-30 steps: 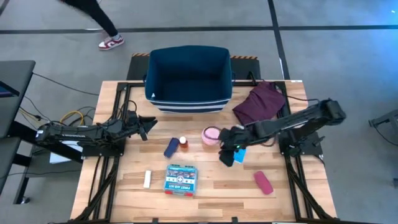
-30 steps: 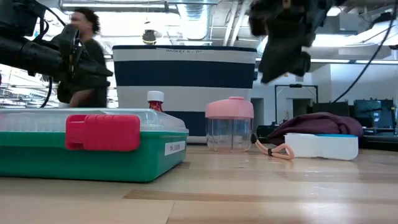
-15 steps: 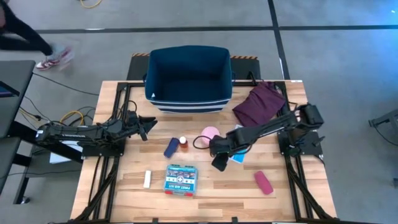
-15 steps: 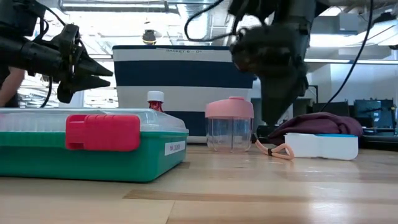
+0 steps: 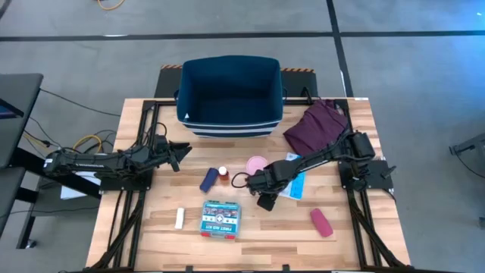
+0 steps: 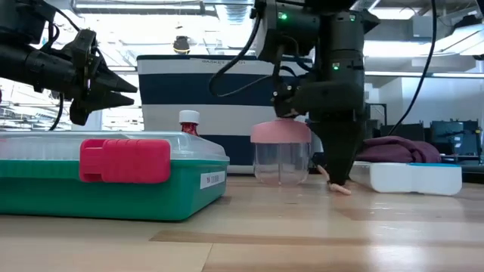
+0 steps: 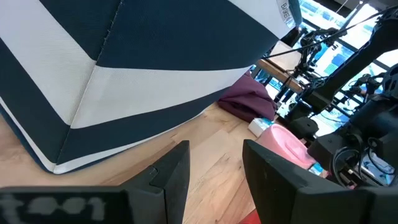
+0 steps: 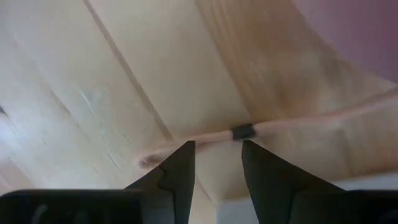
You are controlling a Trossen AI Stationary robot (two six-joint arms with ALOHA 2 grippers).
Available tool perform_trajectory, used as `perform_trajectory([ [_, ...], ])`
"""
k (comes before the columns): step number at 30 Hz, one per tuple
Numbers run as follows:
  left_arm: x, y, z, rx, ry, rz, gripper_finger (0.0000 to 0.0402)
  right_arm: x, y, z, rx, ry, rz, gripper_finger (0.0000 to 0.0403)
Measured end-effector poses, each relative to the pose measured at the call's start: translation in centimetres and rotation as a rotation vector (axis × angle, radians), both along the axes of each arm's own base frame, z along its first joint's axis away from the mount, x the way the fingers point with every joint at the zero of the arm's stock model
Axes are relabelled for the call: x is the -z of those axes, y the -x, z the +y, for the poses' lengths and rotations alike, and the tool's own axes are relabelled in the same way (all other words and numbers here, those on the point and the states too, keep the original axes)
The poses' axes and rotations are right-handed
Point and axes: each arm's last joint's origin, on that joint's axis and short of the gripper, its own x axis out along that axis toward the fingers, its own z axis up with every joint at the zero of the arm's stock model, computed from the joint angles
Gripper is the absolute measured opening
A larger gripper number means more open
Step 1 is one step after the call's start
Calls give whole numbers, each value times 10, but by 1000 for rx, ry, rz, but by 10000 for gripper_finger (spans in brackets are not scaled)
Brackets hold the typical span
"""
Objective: Pick & place medical supplies in basket/bin
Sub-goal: Put the pink tumbler into the blue bin
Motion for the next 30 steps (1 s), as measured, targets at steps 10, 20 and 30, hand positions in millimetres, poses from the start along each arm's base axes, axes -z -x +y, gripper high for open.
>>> perform_trajectory([
  [10,0,0,0,0,-1,0,137,-21,3,-2,40,44,-20,125],
  [20,0,0,0,1,-3,1,137,-17,2,-2,139,45,-8,125],
  [30,0,0,0,8,-2,1,137,-17,1,-1,224,42,-26,125],
])
